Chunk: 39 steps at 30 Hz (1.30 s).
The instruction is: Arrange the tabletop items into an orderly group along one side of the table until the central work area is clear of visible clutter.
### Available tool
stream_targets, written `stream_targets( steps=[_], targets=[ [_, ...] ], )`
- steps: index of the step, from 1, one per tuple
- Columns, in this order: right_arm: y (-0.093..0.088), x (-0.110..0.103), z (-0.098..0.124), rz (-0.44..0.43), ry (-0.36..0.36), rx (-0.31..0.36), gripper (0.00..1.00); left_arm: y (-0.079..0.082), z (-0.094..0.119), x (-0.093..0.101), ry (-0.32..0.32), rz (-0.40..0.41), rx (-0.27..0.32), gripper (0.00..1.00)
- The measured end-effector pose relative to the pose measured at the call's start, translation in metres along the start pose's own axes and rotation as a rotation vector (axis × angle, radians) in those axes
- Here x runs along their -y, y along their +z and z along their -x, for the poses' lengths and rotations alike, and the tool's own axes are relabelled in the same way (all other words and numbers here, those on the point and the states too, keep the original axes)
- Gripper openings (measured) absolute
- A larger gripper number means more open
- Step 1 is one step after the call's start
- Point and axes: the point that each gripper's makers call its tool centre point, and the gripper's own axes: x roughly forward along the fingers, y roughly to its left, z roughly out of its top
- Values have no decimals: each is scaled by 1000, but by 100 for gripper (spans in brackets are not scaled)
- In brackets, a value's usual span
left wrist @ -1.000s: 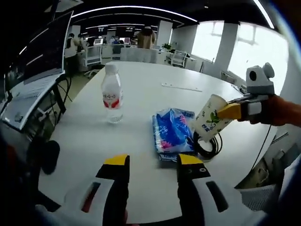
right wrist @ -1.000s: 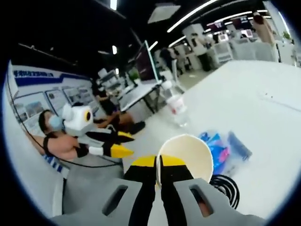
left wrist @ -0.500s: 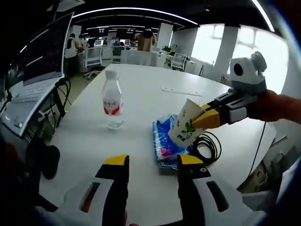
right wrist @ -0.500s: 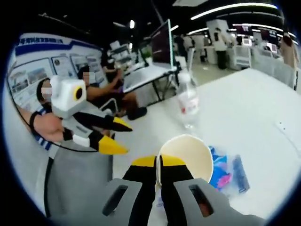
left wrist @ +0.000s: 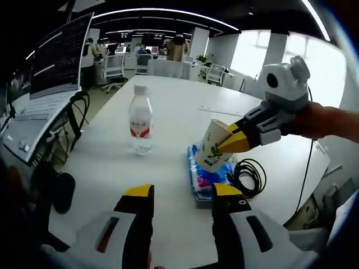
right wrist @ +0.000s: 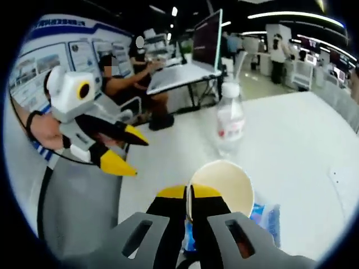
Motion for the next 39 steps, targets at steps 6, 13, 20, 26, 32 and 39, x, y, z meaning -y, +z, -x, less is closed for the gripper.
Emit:
stream_targets(
  steps=[6,13,20,26,32,39],
  targets=[
    [-3,8,-3,37,-16,-38,0,-1,0,1,-4,-11,-3,40],
    [2,22,-5,73,-46,-63,0,-5,0,2,-11,-12,3,40],
    [10,31,-19,113,-58,-93,0,-10,2,-4,-12,-12,-9,40],
    [12,34,-34,152,-53,-135,0,-8,2,-6,-23,-29,-7,41],
    [11,42,-49,182,-57,-182,0,-7,1,-4,-46,-40,-7,41],
    [11,52,-56,193,-78,-210,0,-11,2,-3,-59,-52,-12,41]
  ],
)
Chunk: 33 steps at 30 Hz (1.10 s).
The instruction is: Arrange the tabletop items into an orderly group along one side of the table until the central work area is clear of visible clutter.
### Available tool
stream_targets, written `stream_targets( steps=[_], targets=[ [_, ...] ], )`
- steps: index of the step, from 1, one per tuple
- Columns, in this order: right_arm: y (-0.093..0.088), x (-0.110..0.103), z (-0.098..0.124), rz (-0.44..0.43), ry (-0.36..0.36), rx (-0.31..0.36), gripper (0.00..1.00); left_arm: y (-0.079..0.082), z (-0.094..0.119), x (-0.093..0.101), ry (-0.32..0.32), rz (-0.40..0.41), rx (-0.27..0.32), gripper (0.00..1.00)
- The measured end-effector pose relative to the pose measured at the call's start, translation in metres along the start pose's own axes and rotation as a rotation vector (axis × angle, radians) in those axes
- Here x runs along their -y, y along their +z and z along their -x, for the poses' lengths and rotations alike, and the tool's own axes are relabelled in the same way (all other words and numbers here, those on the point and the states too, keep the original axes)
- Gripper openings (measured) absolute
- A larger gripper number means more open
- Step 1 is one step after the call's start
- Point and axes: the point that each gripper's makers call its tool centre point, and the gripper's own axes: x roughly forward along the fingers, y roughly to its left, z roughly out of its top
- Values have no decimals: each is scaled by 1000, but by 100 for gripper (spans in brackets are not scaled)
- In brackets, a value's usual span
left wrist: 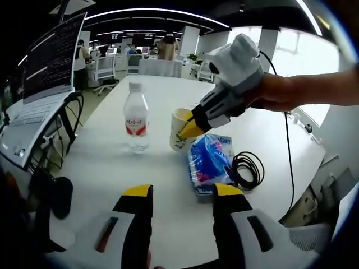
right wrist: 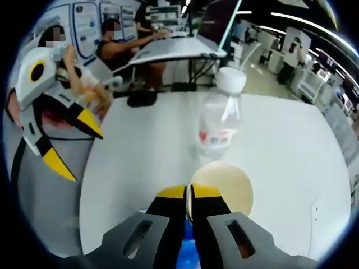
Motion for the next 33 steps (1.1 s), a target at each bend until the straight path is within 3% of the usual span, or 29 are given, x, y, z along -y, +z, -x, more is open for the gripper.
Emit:
stream_targets(
  steps=[18,26,33],
  targets=[
    [7,17,-23,26,-28,-39,0,-8,1,8,-11,21,6,41],
    [7,20,-42,79,-40,-87,0,-12,4,5,-2,38,2,41],
    [7,23,-51,65,-42,-94,0,-13,8,-1,13,51,8,41]
  ],
)
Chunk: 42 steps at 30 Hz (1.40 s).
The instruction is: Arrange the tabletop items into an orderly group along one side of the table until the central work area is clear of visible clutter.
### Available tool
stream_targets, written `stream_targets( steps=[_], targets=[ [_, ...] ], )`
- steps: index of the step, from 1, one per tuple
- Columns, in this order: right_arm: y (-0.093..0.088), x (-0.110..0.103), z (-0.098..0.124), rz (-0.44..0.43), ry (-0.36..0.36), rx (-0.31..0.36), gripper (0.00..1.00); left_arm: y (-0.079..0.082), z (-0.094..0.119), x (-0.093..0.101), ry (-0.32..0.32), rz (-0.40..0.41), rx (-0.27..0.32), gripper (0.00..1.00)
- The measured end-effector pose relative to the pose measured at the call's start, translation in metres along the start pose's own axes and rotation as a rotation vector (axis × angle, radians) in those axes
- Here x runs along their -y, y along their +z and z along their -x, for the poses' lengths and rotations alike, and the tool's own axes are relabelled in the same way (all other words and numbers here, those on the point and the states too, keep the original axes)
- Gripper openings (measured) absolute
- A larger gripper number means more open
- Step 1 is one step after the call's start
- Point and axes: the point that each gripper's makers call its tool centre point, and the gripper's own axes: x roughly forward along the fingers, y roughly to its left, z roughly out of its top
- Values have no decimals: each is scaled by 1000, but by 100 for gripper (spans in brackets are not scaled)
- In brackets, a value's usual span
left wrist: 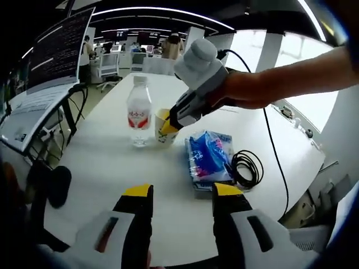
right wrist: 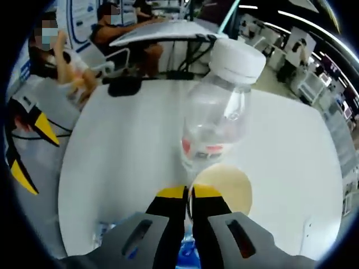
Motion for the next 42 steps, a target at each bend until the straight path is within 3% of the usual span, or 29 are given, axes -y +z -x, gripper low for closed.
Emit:
stream_targets(
  steps=[7,23,35,42],
  targets=[
    [-2,0,1,-5,-6,-2,4,-3,-1,1,-1,2,-6,41],
    [-3,-5,26,10,-8,40,13,-1,-1,5,-7,4,5,41],
    [2,-9,59,-29,-61,135,12,-3,-2,17,-27,0,2,41],
    [-11,-18,80,-92,-91,190,12,-4,-1,20,-29,-7,-4,41]
  ],
)
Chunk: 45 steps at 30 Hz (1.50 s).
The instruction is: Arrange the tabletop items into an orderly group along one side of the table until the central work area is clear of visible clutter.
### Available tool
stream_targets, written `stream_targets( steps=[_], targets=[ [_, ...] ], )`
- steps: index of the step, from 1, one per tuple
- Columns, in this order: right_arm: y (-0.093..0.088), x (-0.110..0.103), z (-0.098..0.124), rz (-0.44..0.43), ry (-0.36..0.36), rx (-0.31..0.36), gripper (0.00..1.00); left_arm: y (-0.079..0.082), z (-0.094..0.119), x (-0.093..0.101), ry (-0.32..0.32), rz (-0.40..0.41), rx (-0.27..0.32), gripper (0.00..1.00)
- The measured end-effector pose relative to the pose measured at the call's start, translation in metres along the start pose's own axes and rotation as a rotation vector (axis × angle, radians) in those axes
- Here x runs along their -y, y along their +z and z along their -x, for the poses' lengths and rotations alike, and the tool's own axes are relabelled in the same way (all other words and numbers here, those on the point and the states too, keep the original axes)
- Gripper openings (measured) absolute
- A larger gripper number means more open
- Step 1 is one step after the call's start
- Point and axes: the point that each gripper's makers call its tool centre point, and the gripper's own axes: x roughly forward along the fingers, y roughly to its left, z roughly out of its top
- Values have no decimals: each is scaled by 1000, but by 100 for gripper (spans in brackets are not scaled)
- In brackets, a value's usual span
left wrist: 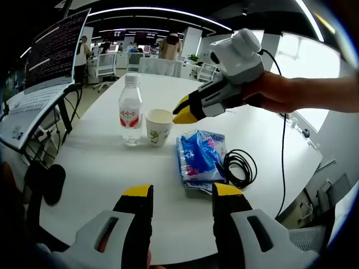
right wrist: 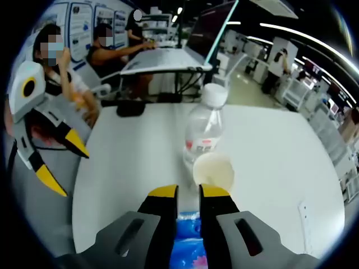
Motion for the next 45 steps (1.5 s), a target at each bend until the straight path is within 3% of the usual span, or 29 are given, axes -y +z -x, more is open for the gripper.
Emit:
stream_targets(
  steps=[8,11,28,39,45],
  targets=[
    [-26,-7,31,-101,-37,37,12,-5,1,1,6,-1,-16,41],
    [-44,-12,40,-129,-48,29,12,-5,1,1,11,-4,-22,41],
    [-113,-24,90,-375,-133,51,13,10,-7,1,23,-24,-14,41],
    [-140,-14,118,-468,-200,65,12,9,-8,9,15,-29,-16,41],
    [-149,-21,123,-504,-217,73,12,9,-8,14,10,-28,-14,41]
  ],
)
